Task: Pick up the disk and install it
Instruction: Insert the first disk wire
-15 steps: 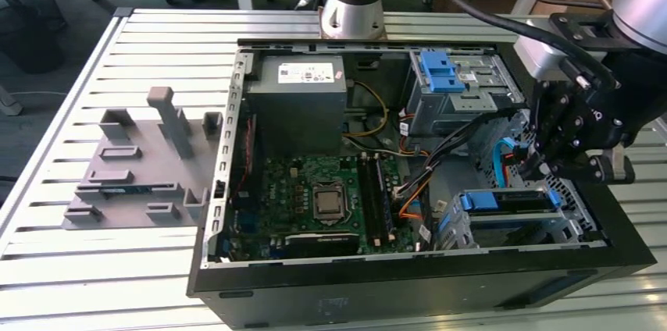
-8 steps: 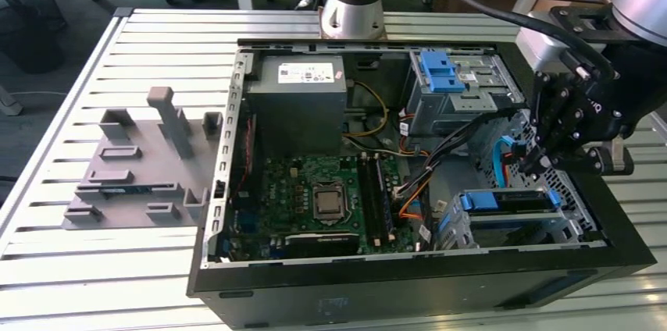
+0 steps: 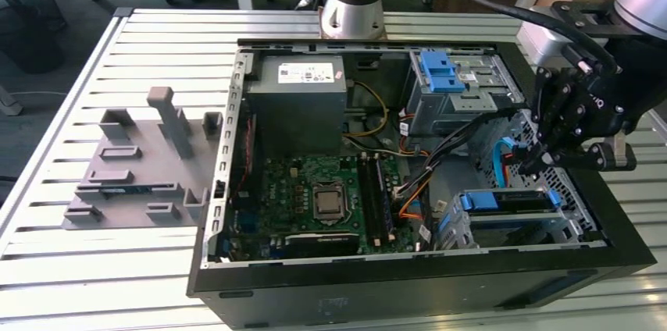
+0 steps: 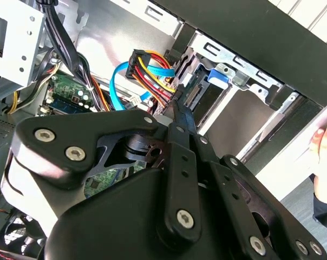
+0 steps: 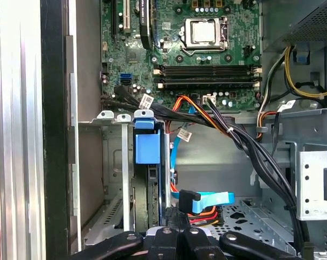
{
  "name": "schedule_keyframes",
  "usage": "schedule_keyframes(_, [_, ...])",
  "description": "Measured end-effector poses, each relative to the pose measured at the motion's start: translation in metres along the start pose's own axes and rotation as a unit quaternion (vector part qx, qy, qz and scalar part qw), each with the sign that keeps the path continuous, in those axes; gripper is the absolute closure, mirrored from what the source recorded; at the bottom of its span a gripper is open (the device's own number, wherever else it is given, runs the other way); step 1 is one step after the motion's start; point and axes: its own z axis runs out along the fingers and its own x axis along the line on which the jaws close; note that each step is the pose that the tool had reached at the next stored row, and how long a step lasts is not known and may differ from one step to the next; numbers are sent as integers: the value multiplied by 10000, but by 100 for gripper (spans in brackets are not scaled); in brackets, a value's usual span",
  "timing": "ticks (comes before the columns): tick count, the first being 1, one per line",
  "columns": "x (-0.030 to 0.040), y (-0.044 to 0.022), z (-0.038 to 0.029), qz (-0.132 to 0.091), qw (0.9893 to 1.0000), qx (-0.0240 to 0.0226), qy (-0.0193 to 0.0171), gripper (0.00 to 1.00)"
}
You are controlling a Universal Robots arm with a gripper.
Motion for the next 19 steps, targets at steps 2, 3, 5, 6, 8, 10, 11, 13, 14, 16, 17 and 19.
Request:
schedule_keyframes(2, [0, 0, 0, 0, 10000, 0, -1, 89])
schedule_keyframes(3, [0, 0, 0, 0, 10000, 0, -1, 89])
schedule_keyframes(5, [0, 0, 0, 0, 10000, 0, -1, 89])
schedule_keyframes(6, [0, 0, 0, 0, 10000, 0, 0, 89])
schedule_keyframes(8, [0, 0, 0, 0, 10000, 2, 1, 89])
schedule_keyframes(10, [0, 0, 5, 0, 10000, 10, -1, 83])
schedule_keyframes(11, [0, 0, 8, 0, 10000, 16, -1, 83])
schedule_keyframes(13, [0, 0, 12, 0, 10000, 26, -1, 83])
schedule_keyframes(14, [0, 0, 15, 0, 10000, 31, -2, 83])
schedule_keyframes(16, [0, 0, 19, 0, 10000, 37, -2, 82])
schedule_keyframes(17, [0, 0, 20, 0, 10000, 40, -2, 82])
schedule_keyframes(19, [0, 0, 22, 0, 10000, 44, -2, 75])
